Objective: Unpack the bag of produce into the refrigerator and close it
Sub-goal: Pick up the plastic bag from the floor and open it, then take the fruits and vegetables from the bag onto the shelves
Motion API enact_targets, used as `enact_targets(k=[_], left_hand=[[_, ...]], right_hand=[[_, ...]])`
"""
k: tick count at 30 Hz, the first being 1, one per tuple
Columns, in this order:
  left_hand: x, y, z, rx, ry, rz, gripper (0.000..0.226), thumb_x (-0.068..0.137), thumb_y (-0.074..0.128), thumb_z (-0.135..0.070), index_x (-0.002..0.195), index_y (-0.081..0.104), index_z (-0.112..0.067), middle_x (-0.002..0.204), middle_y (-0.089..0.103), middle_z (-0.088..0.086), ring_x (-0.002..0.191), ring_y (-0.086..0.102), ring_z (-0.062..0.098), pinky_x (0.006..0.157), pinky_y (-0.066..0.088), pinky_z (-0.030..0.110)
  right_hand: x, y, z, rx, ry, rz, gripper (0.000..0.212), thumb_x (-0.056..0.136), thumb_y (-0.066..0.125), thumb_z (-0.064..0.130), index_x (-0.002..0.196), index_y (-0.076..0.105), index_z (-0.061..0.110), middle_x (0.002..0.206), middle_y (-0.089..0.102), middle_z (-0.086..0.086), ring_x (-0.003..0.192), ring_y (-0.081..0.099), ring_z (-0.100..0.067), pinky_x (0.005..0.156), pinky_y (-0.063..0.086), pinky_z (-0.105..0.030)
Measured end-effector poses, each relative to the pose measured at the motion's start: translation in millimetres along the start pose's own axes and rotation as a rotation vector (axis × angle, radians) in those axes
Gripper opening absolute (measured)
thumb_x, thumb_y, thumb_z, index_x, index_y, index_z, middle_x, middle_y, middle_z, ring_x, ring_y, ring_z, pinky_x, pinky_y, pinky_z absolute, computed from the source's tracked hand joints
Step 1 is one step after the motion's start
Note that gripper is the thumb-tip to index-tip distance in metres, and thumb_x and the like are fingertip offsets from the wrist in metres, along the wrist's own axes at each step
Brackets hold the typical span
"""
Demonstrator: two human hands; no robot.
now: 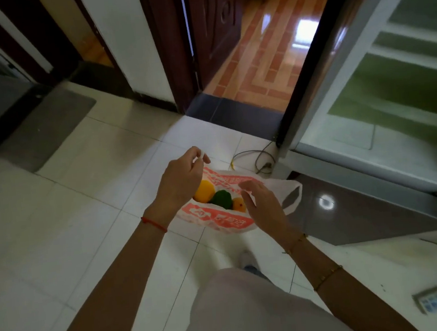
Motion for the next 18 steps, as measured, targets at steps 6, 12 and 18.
enact_targets(k=[6, 12, 18], left_hand=[[-37.5, 10.0, -57.6, -0.063, 0.156, 0.102, 0.022, 0.101, 0.038, -0.015, 0.113, 0.055, -0.022, 0.057, 0.045, 0.004, 0.051, 0.041, 0.015, 0.049, 0.033, 0.029], [-65.0, 35.6, -105.4, -0.154, 0.235, 0.234, 0.037, 0.094, 0.04, -0.009, 0.115, 0.053, -0.036, 0.063, 0.058, 0.012, 0.057, 0.054, 0.021, 0.059, 0.046, 0.039], [-93.2, 68.6, -150.0, 0.066, 0.397, 0.295, 0.043, 0.096, 0.04, -0.006, 0.128, 0.035, -0.035, 0.105, 0.068, -0.007, 0.054, 0.049, 0.006, 0.051, 0.033, 0.017]], right_hand=[[-60.5, -20.6, -7.6, 0.009, 0.179, -0.074, 0.021, 0.102, 0.044, 0.024, 0.112, 0.061, 0.015, 0.108, 0.066, -0.002, 0.096, 0.061, -0.015, 0.091, 0.053, -0.033], [-111.4, -41.7, -21.1, 0.043, 0.306, -0.078, 0.026, 0.102, 0.045, 0.028, 0.115, 0.063, 0.015, 0.114, 0.068, -0.001, 0.097, 0.064, -0.013, 0.085, 0.049, -0.02], [-149.1, -65.8, -36.2, 0.038, 0.331, -0.153, 0.022, 0.099, 0.05, 0.024, 0.112, 0.064, 0.013, 0.111, 0.068, -0.004, 0.095, 0.065, -0.017, 0.086, 0.055, -0.033]])
Point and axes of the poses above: each hand's wrist, its own x-axis towards the middle knuckle, its own y-axis out of the palm, z = x × y, the point moved 10 cm from there along x, towards the middle knuckle
